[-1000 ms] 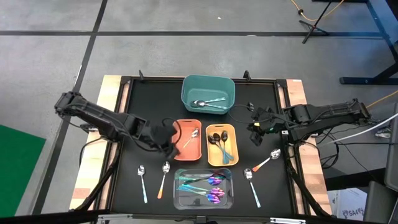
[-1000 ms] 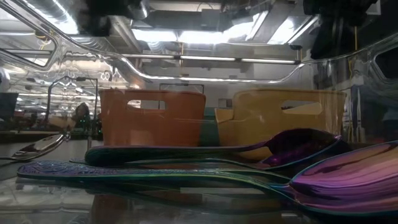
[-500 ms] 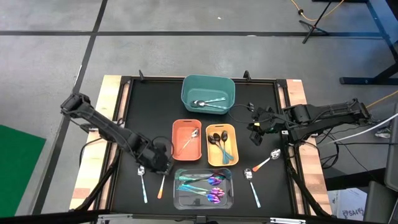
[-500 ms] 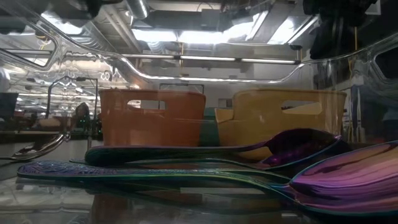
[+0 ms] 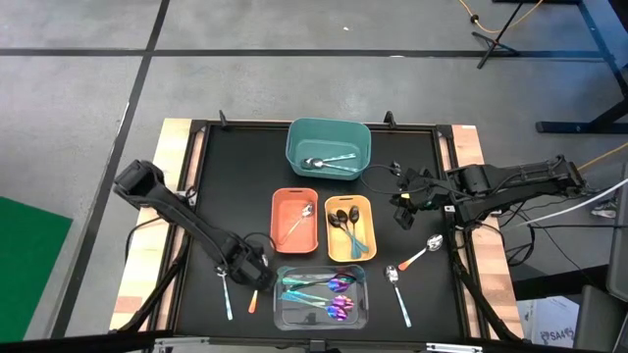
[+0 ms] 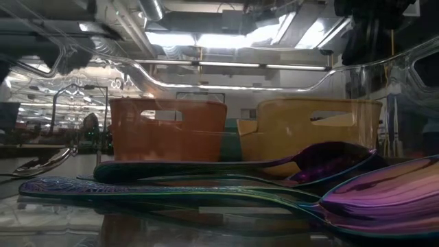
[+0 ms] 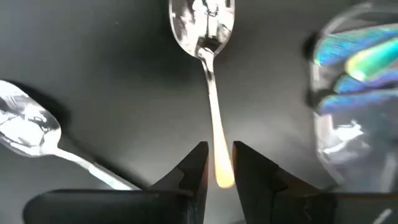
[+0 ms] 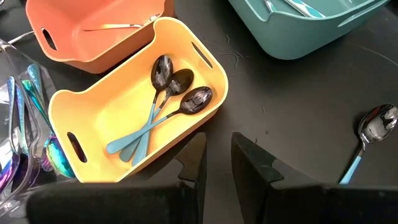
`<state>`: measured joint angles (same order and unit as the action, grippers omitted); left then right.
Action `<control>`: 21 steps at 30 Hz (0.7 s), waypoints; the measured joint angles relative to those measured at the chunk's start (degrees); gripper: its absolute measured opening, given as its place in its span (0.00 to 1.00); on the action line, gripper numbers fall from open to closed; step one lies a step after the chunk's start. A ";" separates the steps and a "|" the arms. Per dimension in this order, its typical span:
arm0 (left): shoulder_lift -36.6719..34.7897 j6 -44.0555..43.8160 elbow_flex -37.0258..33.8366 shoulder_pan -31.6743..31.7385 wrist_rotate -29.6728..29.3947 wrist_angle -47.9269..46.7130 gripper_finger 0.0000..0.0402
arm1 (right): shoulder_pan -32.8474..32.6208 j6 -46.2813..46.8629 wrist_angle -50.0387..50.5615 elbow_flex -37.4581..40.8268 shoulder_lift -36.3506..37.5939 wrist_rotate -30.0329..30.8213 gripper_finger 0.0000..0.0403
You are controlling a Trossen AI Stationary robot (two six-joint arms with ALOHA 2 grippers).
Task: Sort silverware by color (type)
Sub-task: Put the orange spoon into the orange bin
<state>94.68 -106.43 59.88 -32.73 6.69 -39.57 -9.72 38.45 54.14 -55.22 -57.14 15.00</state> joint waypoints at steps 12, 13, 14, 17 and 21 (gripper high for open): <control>4.50 0.65 0.11 -0.04 -5.16 1.08 0.17 | 0.00 -0.01 0.01 0.00 0.00 0.00 0.16; 4.53 0.63 0.09 -0.02 -6.21 1.25 0.17 | 0.00 0.01 0.01 0.00 0.00 0.00 0.16; 4.58 0.60 0.09 -0.01 -6.99 1.39 0.17 | -0.01 0.01 0.01 0.00 0.00 0.00 0.16; 4.58 0.57 0.09 0.00 -7.62 1.36 0.17 | 0.00 0.01 0.01 0.00 0.00 0.00 0.16; 4.58 0.54 0.02 0.00 -8.84 1.51 0.17 | 0.00 0.00 0.01 0.00 0.00 0.00 0.16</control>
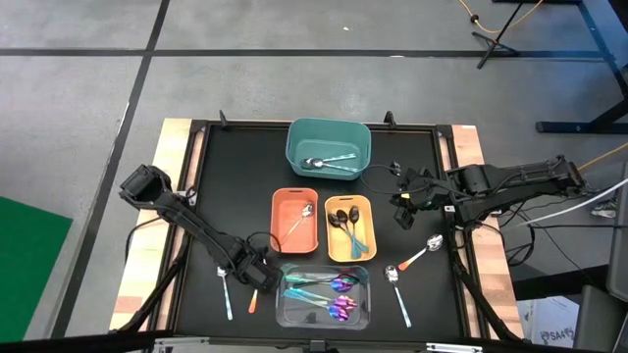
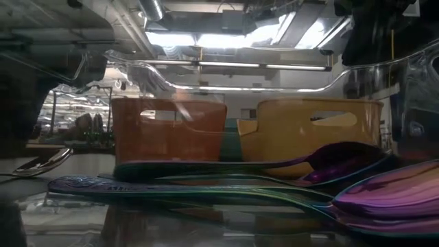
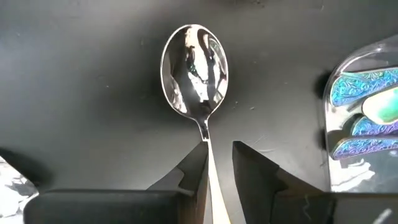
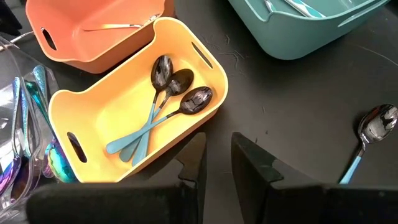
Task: Sort silverware by color (type)
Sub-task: Put the orange spoon into the orange bin
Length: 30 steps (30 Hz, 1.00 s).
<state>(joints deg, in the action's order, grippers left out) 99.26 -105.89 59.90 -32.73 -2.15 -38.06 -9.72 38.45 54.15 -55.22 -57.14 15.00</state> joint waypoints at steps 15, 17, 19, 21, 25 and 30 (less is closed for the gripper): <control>-2.22 -1.19 -0.09 -2.20 0.47 -3.65 0.17 | 0.00 0.01 -0.02 0.00 0.00 0.00 0.16; -2.34 -2.45 -0.09 -2.48 0.13 -4.72 0.17 | 0.00 -0.01 0.00 0.00 0.00 0.02 0.16; -2.14 -3.74 -0.09 -2.91 0.07 -5.78 0.17 | 0.00 -0.01 -0.01 0.00 0.00 0.02 0.16; -2.05 -5.18 -0.09 -3.32 -0.01 -6.43 0.17 | -0.01 -0.01 -0.02 0.00 0.00 0.02 0.16; -2.05 -7.84 -0.40 -3.97 -1.45 -6.02 0.17 | 0.00 -0.01 0.00 0.00 0.00 0.01 0.16; -1.48 -9.49 -0.59 -4.24 -3.04 -5.85 0.17 | -0.01 0.00 -0.02 0.00 0.00 0.01 0.16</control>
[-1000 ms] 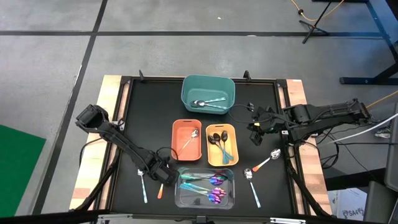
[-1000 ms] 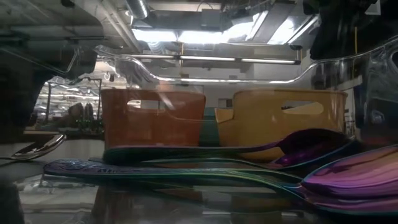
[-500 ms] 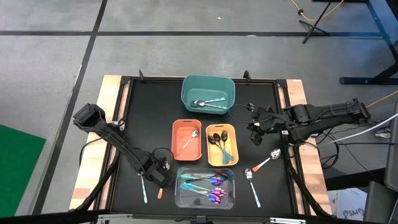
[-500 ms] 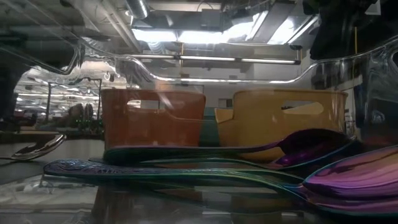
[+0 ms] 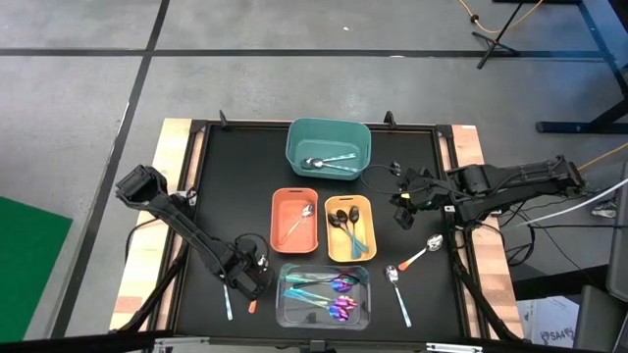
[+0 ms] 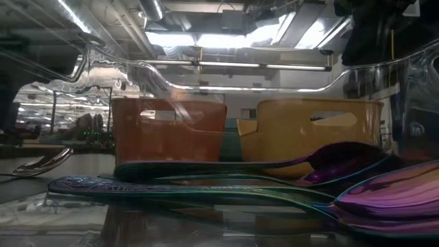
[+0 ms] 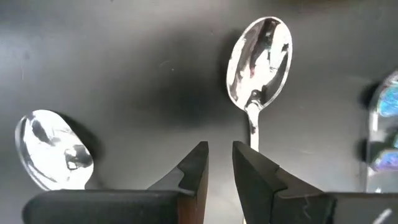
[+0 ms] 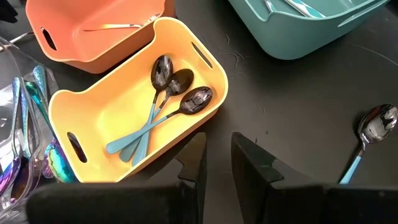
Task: Sort silverware by color (type)
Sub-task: Put the orange spoon into the orange bin
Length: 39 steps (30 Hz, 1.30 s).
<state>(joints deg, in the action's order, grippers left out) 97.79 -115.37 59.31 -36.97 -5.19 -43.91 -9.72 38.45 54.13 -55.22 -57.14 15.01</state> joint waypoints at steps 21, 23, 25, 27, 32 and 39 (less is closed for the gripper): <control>4.27 0.36 0.02 0.09 -0.22 8.19 0.17 | 0.01 0.00 0.02 0.00 0.00 -0.01 0.16; 3.80 0.42 -0.01 0.09 -0.25 8.09 0.17 | 0.01 0.00 0.02 0.00 0.00 0.07 0.16; 3.10 0.39 -0.11 0.09 -0.96 7.90 0.17 | 0.01 0.01 0.00 0.00 0.00 0.63 0.16; 2.70 0.33 -0.09 0.07 -1.88 8.19 0.17 | 0.01 0.00 0.02 0.00 0.00 0.98 0.16; 3.21 0.22 -0.09 0.22 -3.02 10.19 0.17 | 0.01 0.01 0.02 0.00 0.00 1.00 0.16; 3.31 0.26 -0.09 0.24 -3.01 10.09 0.17 | 0.01 0.00 0.02 0.00 0.00 1.02 0.16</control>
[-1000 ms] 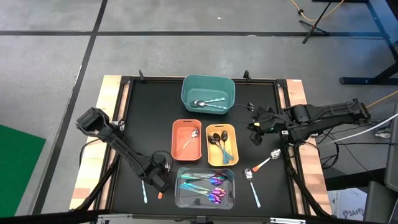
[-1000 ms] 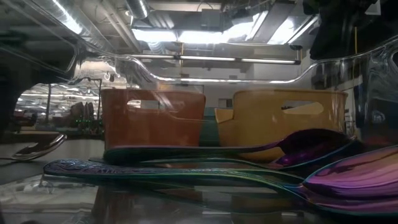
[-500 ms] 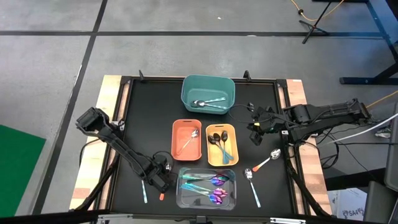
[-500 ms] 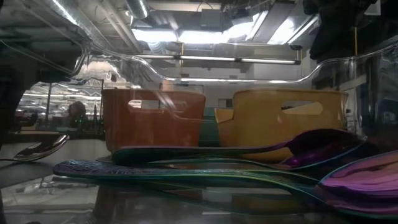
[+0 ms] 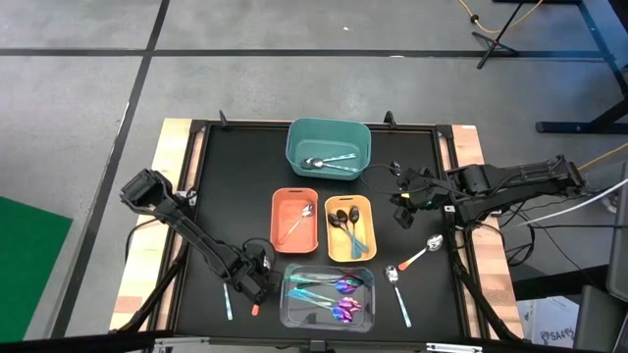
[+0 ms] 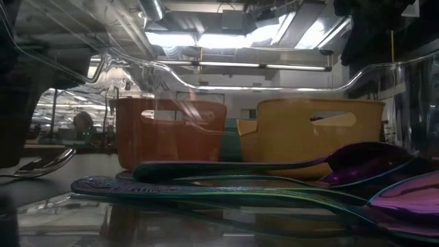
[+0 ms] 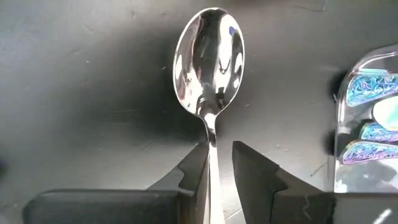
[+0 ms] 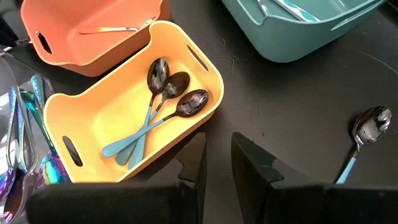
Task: Sort silverware by color (type)
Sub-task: Put the orange spoon into the orange bin
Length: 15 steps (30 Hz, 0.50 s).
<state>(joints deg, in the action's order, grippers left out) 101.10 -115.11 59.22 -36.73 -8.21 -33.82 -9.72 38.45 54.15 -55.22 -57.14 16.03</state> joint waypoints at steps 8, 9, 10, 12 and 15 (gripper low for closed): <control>2.25 0.23 0.20 0.09 2.27 0.25 0.17 | -0.02 -0.01 0.02 0.00 0.00 -0.01 0.16; 2.29 0.22 0.22 0.09 2.58 0.14 0.17 | -0.01 0.00 0.01 0.01 0.00 -0.02 0.16; 2.32 0.25 0.22 0.07 2.57 -0.05 0.17 | -0.02 0.00 0.02 0.00 0.00 -0.01 0.16; 2.34 0.42 0.22 0.07 2.54 -0.11 0.17 | -0.01 -0.01 0.01 0.01 0.00 -0.02 0.16; 2.38 1.59 0.22 0.07 2.56 -0.09 0.17 | -0.01 0.00 0.02 0.00 0.00 -0.01 0.16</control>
<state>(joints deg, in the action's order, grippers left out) 103.48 -113.52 59.44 -36.67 -5.65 -33.92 -9.72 38.44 54.17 -55.22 -57.14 16.02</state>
